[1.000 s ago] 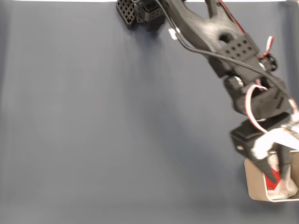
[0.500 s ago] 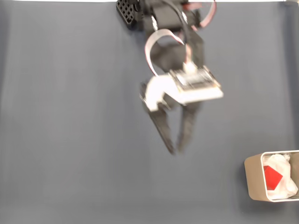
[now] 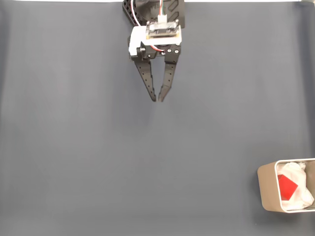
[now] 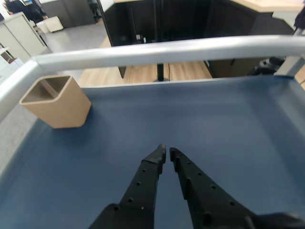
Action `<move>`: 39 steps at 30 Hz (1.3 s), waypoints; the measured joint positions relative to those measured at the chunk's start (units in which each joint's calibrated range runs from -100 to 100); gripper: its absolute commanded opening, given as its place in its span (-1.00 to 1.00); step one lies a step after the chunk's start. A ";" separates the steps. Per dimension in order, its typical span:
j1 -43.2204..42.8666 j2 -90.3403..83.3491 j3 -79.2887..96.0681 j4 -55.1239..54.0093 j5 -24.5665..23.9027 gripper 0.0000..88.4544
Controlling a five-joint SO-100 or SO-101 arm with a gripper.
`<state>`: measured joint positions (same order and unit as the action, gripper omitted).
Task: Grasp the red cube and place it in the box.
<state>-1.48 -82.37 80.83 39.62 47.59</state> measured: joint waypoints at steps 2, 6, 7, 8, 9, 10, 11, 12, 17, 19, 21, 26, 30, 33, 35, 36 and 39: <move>0.00 -5.30 5.52 2.78 0.00 -1.00; 0.00 -12.85 14.01 9.47 -0.10 -1.00; 0.00 -14.07 15.64 11.46 -0.34 -1.00; 0.00 -15.11 16.73 13.44 -0.34 -1.00; 0.00 -15.81 17.27 15.59 -0.34 -1.00; 0.00 -16.24 17.54 17.58 -0.29 -1.00; 0.00 -16.59 17.90 19.41 -0.34 -1.00; -0.07 -16.85 18.26 21.64 -0.34 -1.00; -0.30 -16.93 18.54 30.87 0.24 -1.00; -0.30 -17.37 18.54 33.49 0.29 -1.00; -0.30 -17.63 18.54 34.61 0.34 -1.00; -0.30 -17.63 18.54 35.16 1.07 -0.95; -0.30 -17.63 18.54 35.16 1.12 -0.95; -0.30 -17.63 18.54 35.16 1.12 -0.95; -0.30 -17.63 18.54 35.16 1.12 -0.95; -0.30 -17.63 18.54 35.16 1.12 -0.95; -0.30 -17.63 18.54 35.16 1.12 -0.95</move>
<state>-1.78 -100.00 99.37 74.78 48.72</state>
